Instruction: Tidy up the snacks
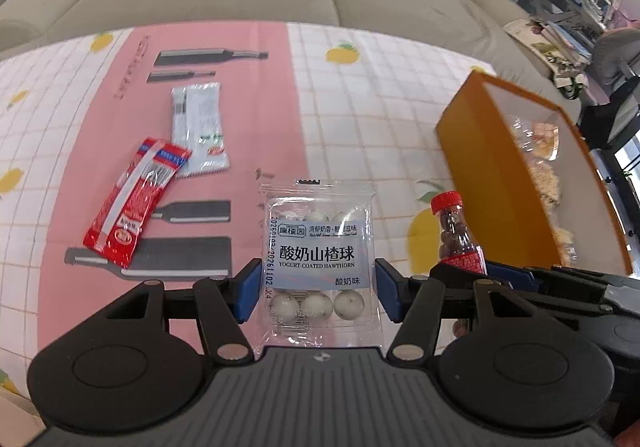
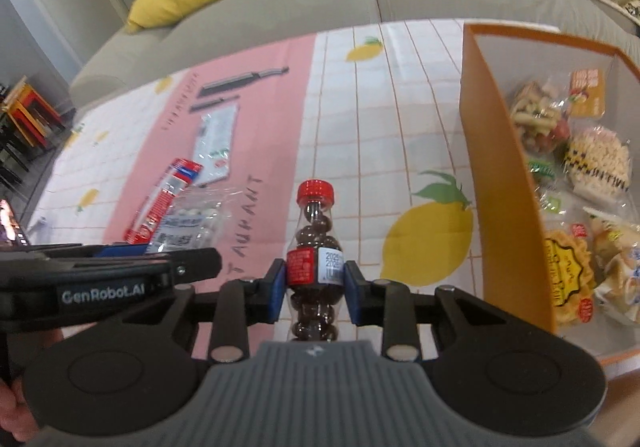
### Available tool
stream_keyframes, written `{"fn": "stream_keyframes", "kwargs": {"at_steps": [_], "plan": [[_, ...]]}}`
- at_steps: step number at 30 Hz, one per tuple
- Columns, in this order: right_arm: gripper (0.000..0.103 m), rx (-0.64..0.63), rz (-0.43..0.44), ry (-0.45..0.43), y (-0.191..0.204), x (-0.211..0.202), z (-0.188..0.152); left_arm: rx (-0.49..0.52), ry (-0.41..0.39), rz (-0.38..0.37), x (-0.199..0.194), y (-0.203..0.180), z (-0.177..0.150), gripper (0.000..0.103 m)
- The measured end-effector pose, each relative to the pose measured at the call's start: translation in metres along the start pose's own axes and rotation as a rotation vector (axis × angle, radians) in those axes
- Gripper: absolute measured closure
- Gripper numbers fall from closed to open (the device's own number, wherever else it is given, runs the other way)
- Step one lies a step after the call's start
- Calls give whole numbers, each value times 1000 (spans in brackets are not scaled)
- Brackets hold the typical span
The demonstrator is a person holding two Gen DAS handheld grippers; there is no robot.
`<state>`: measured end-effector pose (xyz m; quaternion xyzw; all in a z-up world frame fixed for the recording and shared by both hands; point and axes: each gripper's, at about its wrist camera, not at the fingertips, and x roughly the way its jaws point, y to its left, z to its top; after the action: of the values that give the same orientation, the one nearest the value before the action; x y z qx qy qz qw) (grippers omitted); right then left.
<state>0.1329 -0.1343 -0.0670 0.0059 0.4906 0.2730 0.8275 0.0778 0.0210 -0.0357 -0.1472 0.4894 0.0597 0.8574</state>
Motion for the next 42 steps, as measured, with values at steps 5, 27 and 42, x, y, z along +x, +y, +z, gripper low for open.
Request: {"fn": "stream_keyframes", "kwargs": {"at_steps": [5, 27, 42], "plan": [[74, -9, 36, -40, -9, -37, 8, 52, -30, -32, -20, -25, 13, 36], [74, -65, -180, -98, -139, -154, 51, 418, -55, -212, -27, -197, 70, 36], [74, -73, -215, 74, -210, -94, 47, 725, 155, -274, 54, -265, 64, 36]]}}
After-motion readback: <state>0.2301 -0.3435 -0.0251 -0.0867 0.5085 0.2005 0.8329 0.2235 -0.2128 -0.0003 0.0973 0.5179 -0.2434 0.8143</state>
